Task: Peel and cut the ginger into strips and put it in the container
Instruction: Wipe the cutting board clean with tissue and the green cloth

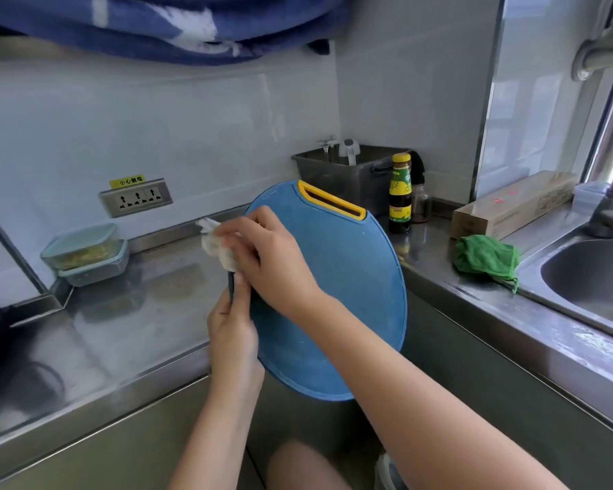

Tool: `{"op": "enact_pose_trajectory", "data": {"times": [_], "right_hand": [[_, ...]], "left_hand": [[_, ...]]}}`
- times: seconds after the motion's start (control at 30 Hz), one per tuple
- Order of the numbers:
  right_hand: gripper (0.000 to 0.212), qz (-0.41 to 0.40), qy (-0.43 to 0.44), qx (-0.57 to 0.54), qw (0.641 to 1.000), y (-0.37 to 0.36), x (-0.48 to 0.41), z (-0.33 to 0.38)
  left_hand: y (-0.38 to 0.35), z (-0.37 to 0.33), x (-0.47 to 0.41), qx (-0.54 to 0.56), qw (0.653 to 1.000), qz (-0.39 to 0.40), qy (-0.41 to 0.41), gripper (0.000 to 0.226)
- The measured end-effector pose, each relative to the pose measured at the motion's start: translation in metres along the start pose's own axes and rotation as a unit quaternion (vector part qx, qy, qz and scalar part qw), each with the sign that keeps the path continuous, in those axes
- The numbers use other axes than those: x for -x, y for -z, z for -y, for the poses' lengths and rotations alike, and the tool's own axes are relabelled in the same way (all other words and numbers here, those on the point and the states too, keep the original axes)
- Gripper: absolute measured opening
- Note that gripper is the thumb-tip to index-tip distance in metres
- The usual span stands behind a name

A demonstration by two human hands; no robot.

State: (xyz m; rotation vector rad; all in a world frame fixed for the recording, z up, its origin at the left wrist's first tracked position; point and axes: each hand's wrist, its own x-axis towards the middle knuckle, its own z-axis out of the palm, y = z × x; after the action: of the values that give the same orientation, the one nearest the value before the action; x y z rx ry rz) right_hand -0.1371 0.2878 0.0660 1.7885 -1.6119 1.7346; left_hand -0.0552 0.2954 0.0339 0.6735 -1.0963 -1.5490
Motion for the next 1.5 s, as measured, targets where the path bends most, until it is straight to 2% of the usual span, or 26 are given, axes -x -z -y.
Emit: {"op": "enact_pose_trajectory", "data": {"times": [0.13,0.27,0.33,0.4,0.53,0.6,0.67,0.73,0.77,0.87,0.93,1.0,1.03,1.13,1.2,1.23,1.27,1.33,1.4,1.5], "right_hand": [[0.022,-0.048,-0.042,0.052,0.997,0.005,-0.009,-0.016],[0.029,-0.135,-0.186,0.056,0.972,0.037,0.001,-0.052],[0.027,-0.187,-0.262,0.052,0.945,0.056,0.023,-0.073],[0.027,-0.215,-0.328,0.11,0.913,0.077,0.058,-0.096],[0.031,-0.184,-0.451,0.217,0.846,0.109,0.145,-0.126],[0.035,-0.208,-0.482,0.224,0.821,0.12,0.168,-0.123],[0.036,-0.28,-0.449,0.213,0.822,0.132,0.165,-0.112],[0.03,-0.325,-0.365,0.199,0.85,0.138,0.142,-0.095],[0.028,-0.323,-0.318,0.192,0.87,0.136,0.128,-0.084],[0.027,-0.241,-0.168,0.16,0.942,0.11,0.093,-0.059],[0.028,-0.187,-0.131,0.144,0.963,0.091,0.087,-0.059],[0.025,-0.186,-0.161,0.153,0.957,0.085,0.094,-0.073],[0.018,-0.199,-0.205,0.17,0.943,0.088,0.103,-0.084],[0.012,-0.198,-0.412,0.214,0.863,0.105,0.157,-0.123],[0.017,-0.123,-0.53,0.213,0.811,0.109,0.197,-0.137],[0.02,-0.096,-0.558,0.221,0.794,0.111,0.211,-0.139],[0.023,-0.1,-0.567,0.232,0.784,0.114,0.217,-0.137],[0.025,-0.178,-0.528,0.237,0.796,0.125,0.208,-0.13],[0.026,-0.266,-0.438,0.23,0.827,0.14,0.182,-0.121],[0.025,-0.287,-0.331,0.16,0.885,0.15,0.137,-0.109]], "left_hand": [[0.009,0.002,0.002,-0.017,1.0,0.022,-0.012,0.032],[0.013,0.006,0.006,-0.001,0.999,0.036,0.007,0.026],[0.013,0.006,0.007,-0.005,0.999,0.05,0.011,0.023],[0.014,0.005,0.008,-0.013,0.998,0.06,0.011,0.022],[0.017,-0.006,0.002,-0.044,0.997,0.07,-0.009,0.021],[0.017,-0.011,-0.001,-0.061,0.994,0.084,-0.017,0.02],[0.016,-0.013,-0.001,-0.074,0.992,0.103,-0.017,0.019],[0.015,-0.011,0.001,-0.079,0.99,0.119,-0.017,0.019],[0.014,-0.009,0.002,-0.08,0.989,0.125,-0.014,0.019],[0.009,-0.006,0.006,-0.082,0.987,0.136,-0.004,0.019],[0.006,-0.005,0.007,-0.078,0.986,0.145,-0.001,0.019],[0.003,-0.005,0.008,-0.073,0.985,0.157,-0.001,0.022],[0.004,-0.005,0.009,-0.075,0.984,0.159,-0.003,0.022],[0.007,-0.008,0.005,-0.067,0.989,0.129,-0.01,0.02],[0.009,-0.011,-0.003,-0.061,0.993,0.1,-0.014,0.021],[0.01,-0.013,-0.006,-0.061,0.994,0.094,-0.015,0.02],[0.009,-0.014,-0.008,-0.061,0.994,0.092,-0.015,0.02],[0.008,-0.013,-0.007,-0.068,0.993,0.098,-0.016,0.02],[0.006,-0.009,-0.004,-0.079,0.991,0.107,-0.018,0.019],[0.006,-0.002,-0.001,-0.09,0.988,0.121,-0.016,0.018]]}}
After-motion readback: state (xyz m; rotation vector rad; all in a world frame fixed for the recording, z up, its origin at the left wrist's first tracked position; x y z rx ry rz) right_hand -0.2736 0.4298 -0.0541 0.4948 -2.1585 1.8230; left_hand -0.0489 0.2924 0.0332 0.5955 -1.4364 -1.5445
